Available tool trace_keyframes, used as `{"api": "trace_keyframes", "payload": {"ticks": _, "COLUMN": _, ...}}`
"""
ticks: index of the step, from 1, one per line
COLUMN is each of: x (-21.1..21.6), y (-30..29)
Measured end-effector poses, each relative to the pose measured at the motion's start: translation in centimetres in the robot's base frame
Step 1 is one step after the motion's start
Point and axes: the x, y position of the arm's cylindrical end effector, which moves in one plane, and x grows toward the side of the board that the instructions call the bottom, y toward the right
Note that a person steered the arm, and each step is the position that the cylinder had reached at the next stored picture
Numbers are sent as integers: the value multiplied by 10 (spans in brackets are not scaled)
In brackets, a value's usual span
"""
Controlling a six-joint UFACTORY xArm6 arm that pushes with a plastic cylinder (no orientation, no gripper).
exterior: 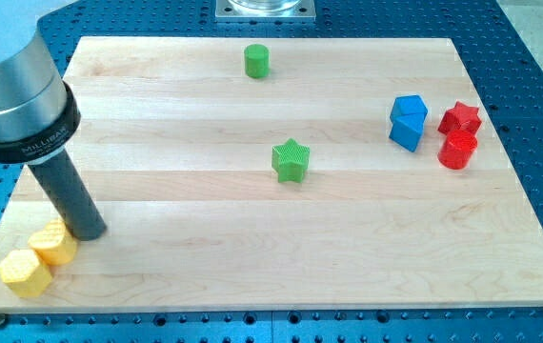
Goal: Push your arm towards the green star
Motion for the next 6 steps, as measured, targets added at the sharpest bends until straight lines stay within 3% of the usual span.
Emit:
{"api": "trace_keyframes", "payload": {"ticks": 2, "x": -1, "y": 31}}
{"api": "trace_keyframes", "payload": {"ticks": 4, "x": -1, "y": 121}}
{"api": "trace_keyframes", "payload": {"ticks": 6, "x": 3, "y": 132}}
